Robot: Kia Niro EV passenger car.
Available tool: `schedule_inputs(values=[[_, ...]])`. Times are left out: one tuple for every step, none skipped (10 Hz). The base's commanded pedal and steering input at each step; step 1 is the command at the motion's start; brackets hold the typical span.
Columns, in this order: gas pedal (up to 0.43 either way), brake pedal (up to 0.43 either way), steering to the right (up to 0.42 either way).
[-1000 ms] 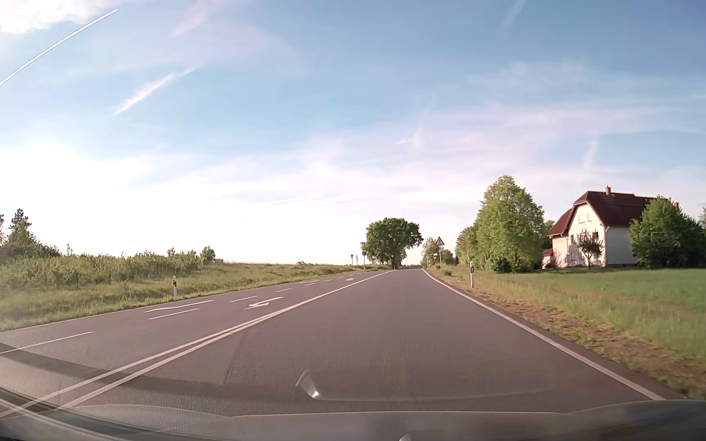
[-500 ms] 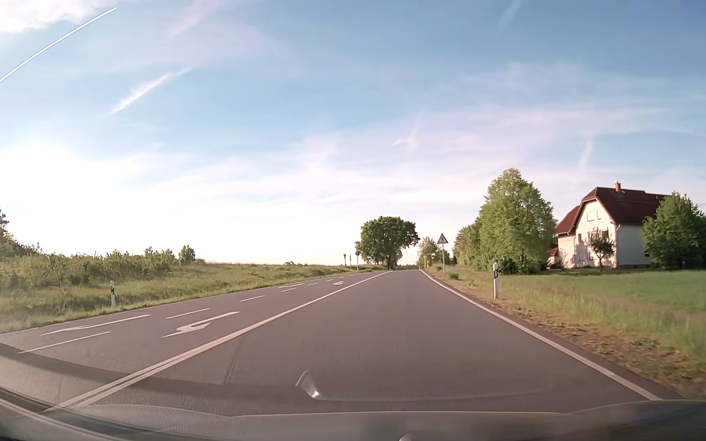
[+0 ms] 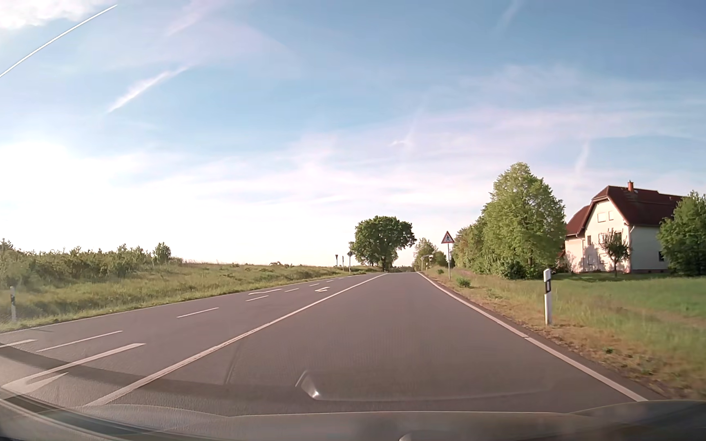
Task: Follow the waypoints while adhering to traffic rules and regulations
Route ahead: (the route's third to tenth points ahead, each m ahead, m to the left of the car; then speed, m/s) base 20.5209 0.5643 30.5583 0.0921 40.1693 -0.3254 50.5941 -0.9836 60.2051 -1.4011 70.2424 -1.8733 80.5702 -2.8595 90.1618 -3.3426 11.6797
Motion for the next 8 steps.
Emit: schedule_inputs(values=[[0.319, 0.000, 0.008], [0.319, 0.000, 0.008], [0.319, 0.000, 0.007], [0.319, 0.000, 0.007], [0.319, 0.000, 0.007], [0.319, 0.000, 0.007], [0.319, 0.000, 0.007], [0.319, 0.000, 0.007]])
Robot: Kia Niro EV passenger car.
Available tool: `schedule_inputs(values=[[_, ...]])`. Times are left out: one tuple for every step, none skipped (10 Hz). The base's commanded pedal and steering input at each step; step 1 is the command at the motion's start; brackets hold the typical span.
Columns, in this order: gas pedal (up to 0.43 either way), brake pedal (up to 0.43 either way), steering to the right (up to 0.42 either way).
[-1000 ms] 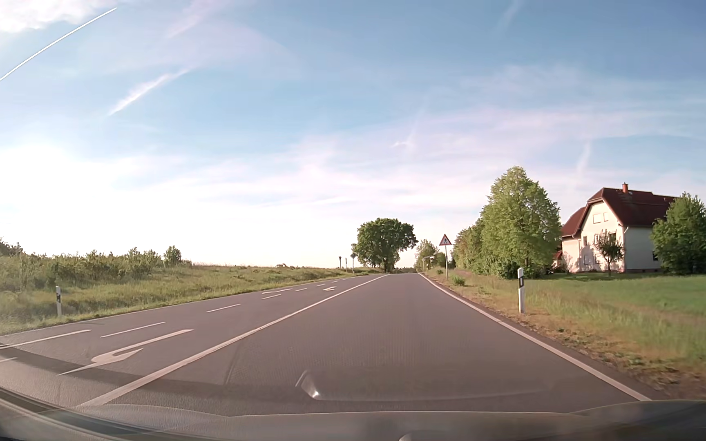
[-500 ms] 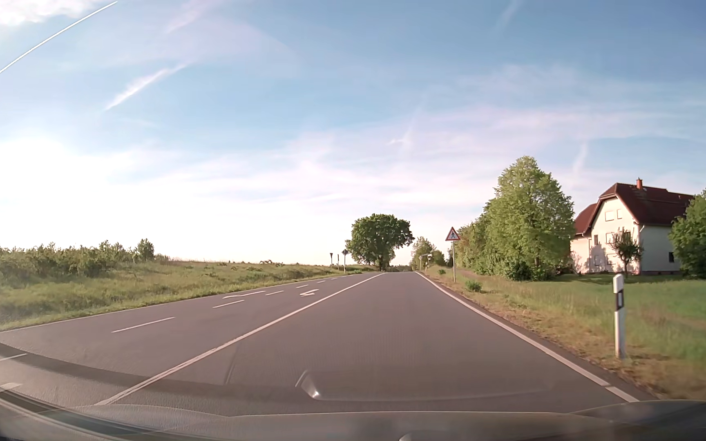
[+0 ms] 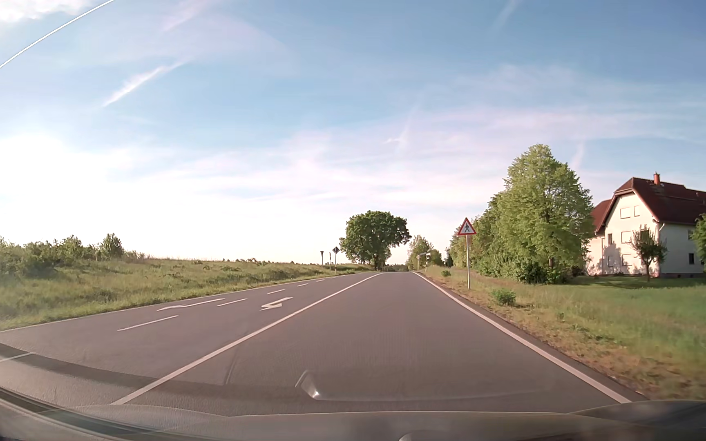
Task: Follow the waypoints while adhering to traffic rules and regulations
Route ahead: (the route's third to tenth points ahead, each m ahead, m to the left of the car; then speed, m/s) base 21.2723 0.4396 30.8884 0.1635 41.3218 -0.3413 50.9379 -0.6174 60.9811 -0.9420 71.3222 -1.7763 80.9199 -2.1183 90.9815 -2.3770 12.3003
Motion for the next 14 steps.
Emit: schedule_inputs(values=[[0.319, 0.000, 0.006], [0.319, 0.000, 0.006], [0.319, 0.000, 0.006], [0.319, 0.000, 0.006], [0.319, 0.000, 0.005], [0.319, 0.000, 0.005], [0.319, 0.000, 0.005], [0.319, 0.000, 0.005], [0.319, 0.000, 0.005], [0.319, 0.000, 0.005], [0.319, 0.000, 0.004], [0.319, 0.000, 0.004], [0.319, 0.000, 0.004], [0.319, 0.000, 0.004]])
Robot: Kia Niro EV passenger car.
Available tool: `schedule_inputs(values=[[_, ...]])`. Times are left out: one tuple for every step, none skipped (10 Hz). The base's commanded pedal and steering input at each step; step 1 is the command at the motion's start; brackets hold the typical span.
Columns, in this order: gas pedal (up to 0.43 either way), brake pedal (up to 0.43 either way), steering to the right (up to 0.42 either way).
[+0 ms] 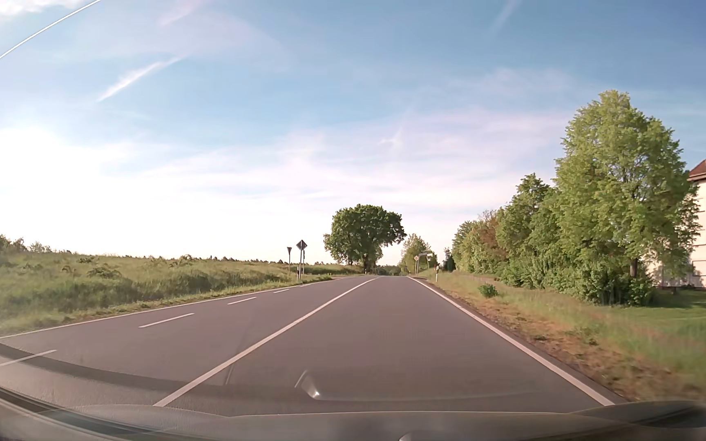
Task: Follow the waypoints while adhering to traffic rules and regulations
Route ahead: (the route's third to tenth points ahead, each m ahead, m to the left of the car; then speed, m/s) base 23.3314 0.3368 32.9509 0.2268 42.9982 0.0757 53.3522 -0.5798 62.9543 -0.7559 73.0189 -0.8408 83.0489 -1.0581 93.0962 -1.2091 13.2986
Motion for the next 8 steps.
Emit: schedule_inputs(values=[[0.319, 0.000, 0.004], [0.319, 0.000, 0.004], [0.319, 0.000, 0.004], [0.319, 0.000, 0.004], [0.319, 0.000, 0.003], [0.319, 0.000, 0.002], [0.319, 0.000, 0.002], [0.319, 0.000, 0.002]])
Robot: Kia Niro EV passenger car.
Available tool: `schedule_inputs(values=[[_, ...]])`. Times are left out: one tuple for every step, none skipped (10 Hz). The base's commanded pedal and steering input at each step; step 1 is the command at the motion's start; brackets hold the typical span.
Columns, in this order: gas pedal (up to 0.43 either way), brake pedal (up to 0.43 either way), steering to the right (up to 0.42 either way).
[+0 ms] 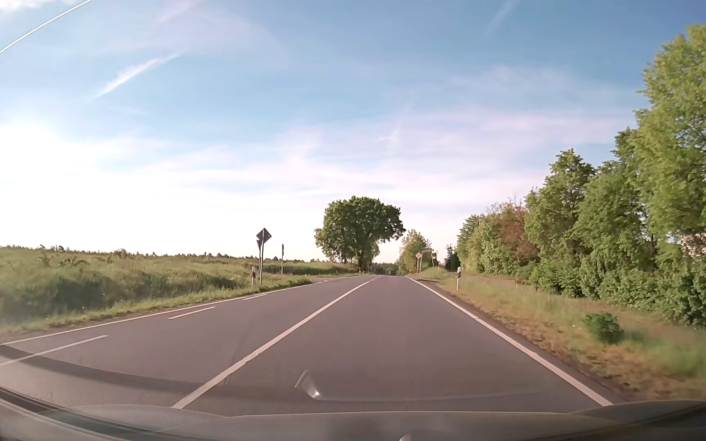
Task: Follow the waypoints while adhering to traffic rules and regulations
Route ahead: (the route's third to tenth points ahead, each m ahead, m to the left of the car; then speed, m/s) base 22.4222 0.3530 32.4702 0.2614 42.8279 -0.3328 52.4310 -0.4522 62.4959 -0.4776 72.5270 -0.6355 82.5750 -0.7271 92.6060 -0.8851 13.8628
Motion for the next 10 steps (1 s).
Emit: schedule_inputs(values=[[0.319, 0.000, 0.002], [0.319, 0.000, 0.003], [0.319, 0.000, 0.003], [0.319, 0.000, 0.003], [0.319, 0.000, 0.004], [0.319, 0.000, 0.004], [0.319, 0.000, 0.006], [0.319, 0.000, 0.006], [0.319, 0.000, 0.006], [0.319, 0.000, 0.006]])
